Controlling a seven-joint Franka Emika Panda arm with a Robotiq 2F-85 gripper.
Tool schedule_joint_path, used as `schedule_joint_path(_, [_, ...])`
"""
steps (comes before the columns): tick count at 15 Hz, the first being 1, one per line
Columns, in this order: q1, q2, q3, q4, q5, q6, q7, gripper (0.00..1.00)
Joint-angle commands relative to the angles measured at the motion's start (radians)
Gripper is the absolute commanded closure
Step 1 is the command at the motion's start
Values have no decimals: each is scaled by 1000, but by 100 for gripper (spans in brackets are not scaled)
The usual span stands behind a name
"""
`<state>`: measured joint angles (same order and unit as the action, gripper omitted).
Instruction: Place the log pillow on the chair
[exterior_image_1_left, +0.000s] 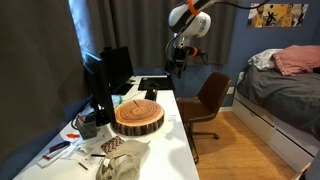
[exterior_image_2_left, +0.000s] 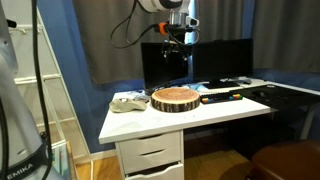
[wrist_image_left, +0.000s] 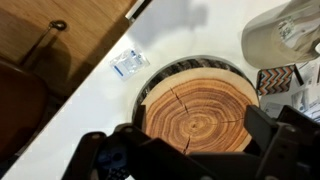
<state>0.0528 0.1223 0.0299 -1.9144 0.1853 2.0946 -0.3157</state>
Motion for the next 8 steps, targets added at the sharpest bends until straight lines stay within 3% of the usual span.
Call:
schedule_joint_path(1, [-40, 144, 9, 80, 83, 103, -16, 0])
schedule_joint_path(3, [-54, 227, 25, 129, 107, 129, -15, 0])
schedule_joint_path(7, [-89, 337, 74, 247, 118, 21, -85, 0])
schedule_joint_path(8, [-69, 289, 53, 160, 66, 91, -26, 0])
